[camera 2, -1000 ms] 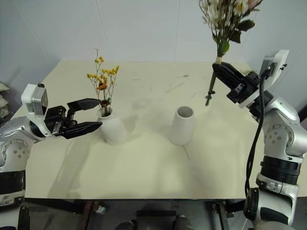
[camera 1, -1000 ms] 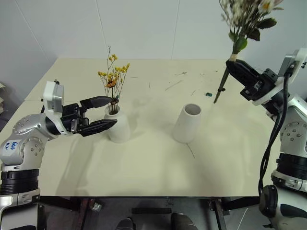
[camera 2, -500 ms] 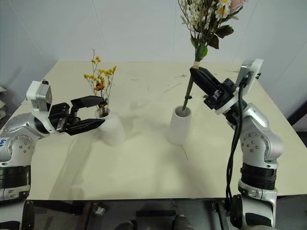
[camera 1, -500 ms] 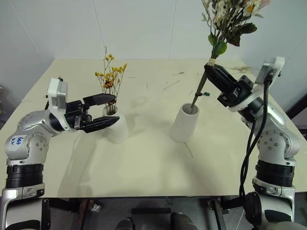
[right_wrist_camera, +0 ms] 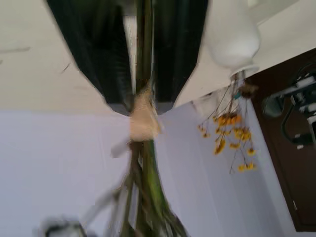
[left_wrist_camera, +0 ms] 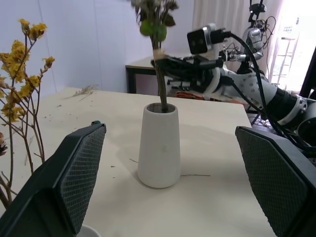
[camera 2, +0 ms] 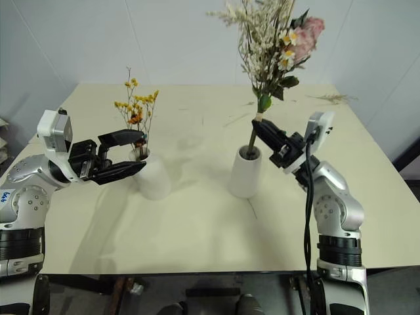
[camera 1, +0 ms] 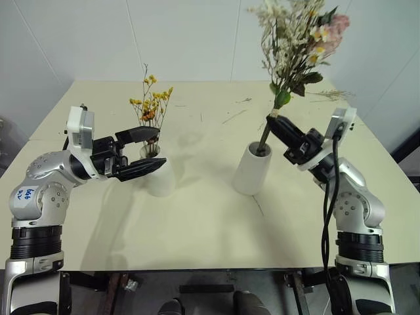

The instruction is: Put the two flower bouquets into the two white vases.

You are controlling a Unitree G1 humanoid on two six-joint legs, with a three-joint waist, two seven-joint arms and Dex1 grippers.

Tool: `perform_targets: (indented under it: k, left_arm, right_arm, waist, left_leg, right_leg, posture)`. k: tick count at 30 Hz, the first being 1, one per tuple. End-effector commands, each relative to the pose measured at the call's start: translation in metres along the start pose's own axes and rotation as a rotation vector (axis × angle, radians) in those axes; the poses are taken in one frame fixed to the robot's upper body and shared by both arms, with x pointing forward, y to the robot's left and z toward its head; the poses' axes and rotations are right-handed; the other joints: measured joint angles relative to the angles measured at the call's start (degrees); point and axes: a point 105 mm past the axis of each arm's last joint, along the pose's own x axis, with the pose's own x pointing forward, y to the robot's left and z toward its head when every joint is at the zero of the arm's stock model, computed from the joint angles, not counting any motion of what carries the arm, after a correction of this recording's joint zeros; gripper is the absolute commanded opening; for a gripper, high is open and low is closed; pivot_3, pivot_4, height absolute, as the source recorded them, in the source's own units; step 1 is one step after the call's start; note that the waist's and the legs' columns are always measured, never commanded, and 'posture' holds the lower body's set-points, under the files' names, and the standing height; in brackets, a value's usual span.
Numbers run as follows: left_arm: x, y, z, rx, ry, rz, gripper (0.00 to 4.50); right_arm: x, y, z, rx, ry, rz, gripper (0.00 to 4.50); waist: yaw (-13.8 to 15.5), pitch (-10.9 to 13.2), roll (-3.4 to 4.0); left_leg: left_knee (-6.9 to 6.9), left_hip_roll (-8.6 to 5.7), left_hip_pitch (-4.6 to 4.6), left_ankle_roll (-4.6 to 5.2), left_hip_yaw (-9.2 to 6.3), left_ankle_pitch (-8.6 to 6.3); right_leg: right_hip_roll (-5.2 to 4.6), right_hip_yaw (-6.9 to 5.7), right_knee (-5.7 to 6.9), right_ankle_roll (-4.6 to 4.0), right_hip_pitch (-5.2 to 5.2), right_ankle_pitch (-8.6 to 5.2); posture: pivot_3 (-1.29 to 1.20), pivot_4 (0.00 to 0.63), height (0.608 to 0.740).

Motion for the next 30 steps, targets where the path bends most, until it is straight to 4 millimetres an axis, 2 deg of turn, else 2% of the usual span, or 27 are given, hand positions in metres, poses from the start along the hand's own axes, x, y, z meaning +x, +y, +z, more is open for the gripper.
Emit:
perform_targets:
  k: [1,4,8,14,16,20,24,25,30]
  left_arm:
    - [-0.003,-0.003,0.011,0.048,-0.014,0.007,4.5]
    - [-0.004,-0.001,0.012,0.057,-0.012,0.019,4.5]
    - [-0.012,0.003,0.011,0.066,-0.001,0.049,4.5]
    - [-0.017,0.005,0.01,0.068,0.009,0.069,4.5]
    - [-0.022,0.004,0.008,0.065,0.024,0.078,4.5]
    - [-0.038,0.003,0.005,0.06,0.078,0.102,4.5]
    - [-0.049,0.005,0.005,0.06,0.113,0.124,4.5]
    - [-0.054,0.006,0.005,0.057,0.124,0.129,4.5]
    - [-0.065,0.009,-0.003,0.043,0.184,0.122,4.5]
  right_arm:
    - [0.002,0.009,0.016,-0.048,-0.046,0.046,2.0]
    - [-0.002,0.0,0.022,-0.168,-0.041,0.003,3.04]
    - [-0.016,-0.007,0.029,-0.227,0.013,0.014,4.42]
    - [-0.033,-0.014,0.038,-0.257,0.054,-0.002,4.46]
    - [-0.047,-0.013,0.043,-0.287,0.102,-0.006,4.46]
    - [-0.078,-0.004,0.046,-0.346,0.306,0.055,4.46]
    - [-0.098,0.004,0.046,-0.386,0.459,0.127,4.46]
    - [-0.102,0.007,0.046,-0.351,0.499,0.147,4.46]
    - [-0.108,0.014,0.04,-0.362,0.583,0.223,4.46]
  waist:
    - [0.02,0.0,0.0]
    - [0.09,0.0,0.0]
    - [0.13,0.0,0.0]
    - [0.1,0.0,0.0]
    - [0.17,0.0,0.0]
    - [0.36,0.0,0.0]
    - [0.32,0.0,-0.01]
    - [0.23,0.0,-0.01]
    - [0.05,0.0,-0.02]
  left_leg:
    - [0.0,0.0,0.0,0.0,0.0,0.0]
    - [0.0,0.0,0.01,0.0,0.0,0.0]
    - [0.0,-0.01,0.0,0.0,0.01,0.0]
    - [-0.01,-0.01,0.01,0.0,0.01,0.0]
    - [-0.01,-0.01,0.01,0.0,0.01,0.0]
    - [-0.03,-0.01,-0.05,0.03,0.01,-0.02]
    - [0.0,-0.01,0.03,0.04,0.04,-0.03]
    - [0.0,-0.01,0.09,0.04,0.06,-0.02]
    - [0.0,0.01,0.29,0.05,0.11,-0.01]
  right_leg:
    - [0.0,0.0,0.0,0.0,0.0,0.0]
    - [0.0,0.0,-0.01,0.0,0.0,0.0]
    - [-0.01,0.0,-0.03,0.0,0.01,0.0]
    - [0.0,0.0,-0.05,0.0,0.01,0.0]
    - [0.0,0.0,-0.05,0.0,0.02,0.0]
    - [-0.02,0.0,-0.13,-0.01,0.01,-0.01]
    - [-0.01,0.0,-0.16,-0.02,0.09,-0.01]
    - [-0.01,0.0,-0.17,-0.02,0.15,-0.01]
    - [0.0,0.02,-0.16,-0.08,0.29,-0.04]
  posture:
    - [0.0,0.15,0.74]
    - [0.0,0.15,0.74]
    - [0.0,0.15,0.74]
    - [0.0,0.15,0.74]
    - [0.0,0.15,0.74]
    - [0.0,0.15,0.74]
    - [0.0,0.15,0.74]
    - [0.0,0.15,0.74]
    - [0.0,0.15,0.74]
